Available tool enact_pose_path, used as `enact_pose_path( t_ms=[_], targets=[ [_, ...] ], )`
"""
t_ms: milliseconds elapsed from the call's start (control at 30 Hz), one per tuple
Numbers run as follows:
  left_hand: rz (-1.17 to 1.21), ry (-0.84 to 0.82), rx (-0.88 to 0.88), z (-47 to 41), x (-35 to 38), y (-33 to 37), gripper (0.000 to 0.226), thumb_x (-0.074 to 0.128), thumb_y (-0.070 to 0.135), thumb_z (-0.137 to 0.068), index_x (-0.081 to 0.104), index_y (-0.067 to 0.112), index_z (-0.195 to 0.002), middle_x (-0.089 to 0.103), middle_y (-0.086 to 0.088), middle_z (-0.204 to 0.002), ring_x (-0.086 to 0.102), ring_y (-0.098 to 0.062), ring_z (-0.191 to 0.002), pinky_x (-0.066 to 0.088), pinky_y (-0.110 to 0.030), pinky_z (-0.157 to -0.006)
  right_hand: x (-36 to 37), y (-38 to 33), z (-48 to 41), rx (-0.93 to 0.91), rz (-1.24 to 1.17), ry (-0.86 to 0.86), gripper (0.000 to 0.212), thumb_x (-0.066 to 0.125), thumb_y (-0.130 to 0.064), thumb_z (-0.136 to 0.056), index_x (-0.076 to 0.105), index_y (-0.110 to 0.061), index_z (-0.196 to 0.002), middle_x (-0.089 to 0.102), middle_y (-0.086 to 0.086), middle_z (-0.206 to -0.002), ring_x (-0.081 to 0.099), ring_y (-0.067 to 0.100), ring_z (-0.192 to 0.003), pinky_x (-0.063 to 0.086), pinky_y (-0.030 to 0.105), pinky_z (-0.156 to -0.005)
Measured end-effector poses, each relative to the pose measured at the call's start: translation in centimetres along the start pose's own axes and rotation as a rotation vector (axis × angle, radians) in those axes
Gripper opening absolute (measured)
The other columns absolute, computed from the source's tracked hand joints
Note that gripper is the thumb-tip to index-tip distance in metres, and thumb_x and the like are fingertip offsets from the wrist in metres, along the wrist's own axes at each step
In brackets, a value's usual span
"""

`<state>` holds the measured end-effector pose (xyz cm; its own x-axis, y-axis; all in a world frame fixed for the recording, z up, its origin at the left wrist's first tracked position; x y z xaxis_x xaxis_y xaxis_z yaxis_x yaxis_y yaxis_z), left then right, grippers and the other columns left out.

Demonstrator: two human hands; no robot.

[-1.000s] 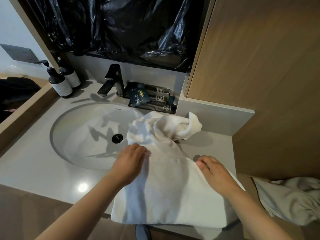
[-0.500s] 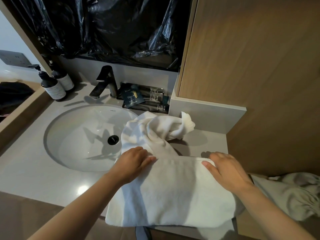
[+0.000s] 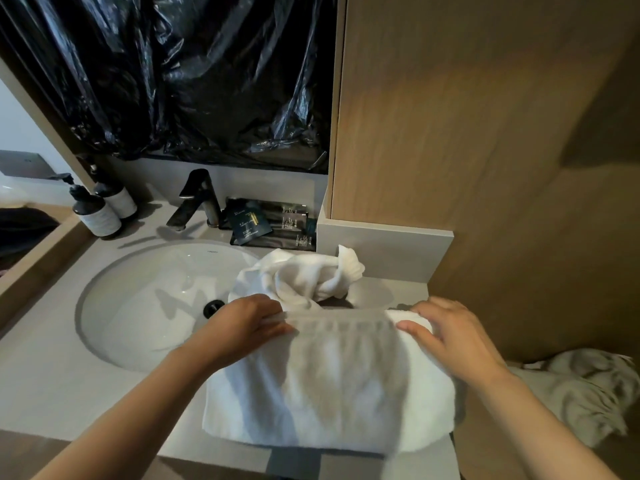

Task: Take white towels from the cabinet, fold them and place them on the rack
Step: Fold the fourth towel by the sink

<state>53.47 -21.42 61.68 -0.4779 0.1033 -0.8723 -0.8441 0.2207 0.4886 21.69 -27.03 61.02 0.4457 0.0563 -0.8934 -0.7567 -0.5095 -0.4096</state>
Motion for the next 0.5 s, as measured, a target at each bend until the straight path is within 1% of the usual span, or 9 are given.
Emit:
enact_pose_path(
  t_ms=[67,167,200,233,300,333,400,467,500],
  targets=[
    [0.000,0.011,-0.005,-0.4,-0.3,-0.3,0.038,0.064,0.046,-0.088,0.062,0.009,-0.080,0.054,0.002,-0.079,0.055,-0.013,-0.076,0.047,-0.038,-0.073,-0.6,0.0,0.1,0.010,-0.011,-0.009,0.044,0.044,-0.061,-0.087,0.069,-0.026,-0.095,0.057,-0.017,-0.085,0.053,0.005,-0.079,0.035,0.023,-0.071],
    [-0.053,-0.035,-0.062,-0.6,-0.3,-1.3,0.034,0.064,0.052,-0.085,0.065,0.017,-0.088,0.053,0.007,-0.086,0.055,-0.010,-0.082,0.048,-0.037,-0.076,-1.0,0.3,0.4,0.022,-0.009,-0.065,0.045,0.038,-0.068,-0.085,0.065,-0.032,-0.093,0.055,-0.020,-0.085,0.052,0.002,-0.080,0.033,0.015,-0.067],
    [-0.070,-0.060,-0.080,-0.7,-0.2,-1.7,0.037,0.064,0.053,-0.085,0.064,0.016,-0.088,0.053,0.006,-0.087,0.055,-0.012,-0.082,0.047,-0.036,-0.076,-1.0,0.5,0.5,0.039,-0.002,-0.102,0.045,0.035,-0.071,-0.084,0.061,-0.036,-0.092,0.054,-0.023,-0.085,0.052,0.000,-0.079,0.034,0.014,-0.065],
    [-0.081,-0.081,-0.097,-0.8,-0.1,-2.0,0.042,0.064,0.055,-0.083,0.064,0.013,-0.086,0.054,0.003,-0.087,0.055,-0.014,-0.081,0.046,-0.034,-0.076,-1.0,0.7,0.7,0.053,0.025,-0.139,0.044,0.030,-0.073,-0.083,0.056,-0.038,-0.088,0.053,-0.022,-0.082,0.052,0.000,-0.077,0.034,0.015,-0.062],
    [-0.097,-0.102,-0.122,-1.0,0.1,-2.4,0.049,0.063,0.058,-0.082,0.061,0.009,-0.079,0.055,-0.001,-0.081,0.054,-0.015,-0.076,0.042,-0.029,-0.072,-0.8,0.9,0.7,0.045,0.135,-0.178,0.046,0.021,-0.076,-0.083,0.045,-0.036,-0.078,0.049,-0.017,-0.071,0.050,0.003,-0.066,0.033,0.021,-0.055],
    [-0.113,-0.103,-0.124,-1.1,0.2,-2.4,0.051,0.061,0.060,-0.082,0.059,0.009,-0.075,0.054,-0.001,-0.077,0.052,-0.015,-0.073,0.041,-0.029,-0.070,-0.8,0.9,0.7,0.036,0.196,-0.176,0.049,0.016,-0.076,-0.083,0.040,-0.034,-0.074,0.046,-0.015,-0.065,0.047,0.005,-0.060,0.030,0.024,-0.052],
    [-0.154,-0.094,-0.121,-1.4,0.1,-2.3,0.054,0.059,0.063,-0.082,0.055,0.011,-0.070,0.052,0.002,-0.072,0.049,-0.015,-0.069,0.037,-0.029,-0.065,-0.8,0.9,0.3,0.036,0.268,-0.142,0.051,0.012,-0.074,-0.085,0.032,-0.031,-0.067,0.041,-0.012,-0.059,0.041,0.006,-0.053,0.023,0.022,-0.048],
    [-0.200,-0.091,-0.118,-1.8,-0.5,-2.4,0.055,0.058,0.068,-0.079,0.051,0.015,-0.064,0.047,0.005,-0.068,0.045,-0.012,-0.065,0.032,-0.028,-0.061,-1.1,1.0,-0.1,0.036,0.286,-0.127,0.050,0.014,-0.073,-0.087,0.030,-0.031,-0.064,0.041,-0.011,-0.059,0.040,0.005,-0.053,0.020,0.020,-0.048],
    [-0.231,-0.095,-0.123,-2.0,-1.1,-2.5,0.058,0.057,0.072,-0.076,0.047,0.017,-0.060,0.044,0.005,-0.068,0.043,-0.011,-0.064,0.031,-0.028,-0.060,-1.3,1.2,-0.3,0.031,0.289,-0.135,0.051,0.016,-0.072,-0.087,0.034,-0.031,-0.064,0.043,-0.010,-0.060,0.042,0.006,-0.055,0.021,0.020,-0.048]
  ],
)
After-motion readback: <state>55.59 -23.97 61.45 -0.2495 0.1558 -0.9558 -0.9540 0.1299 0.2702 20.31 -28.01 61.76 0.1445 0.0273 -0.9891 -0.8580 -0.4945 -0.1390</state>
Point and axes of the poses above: each hand's wrist, its own z-axis away from the middle knuckle, its own x-axis out of the palm, y = z × x, the point moved 4 cm from there along -z, towards the middle knuckle
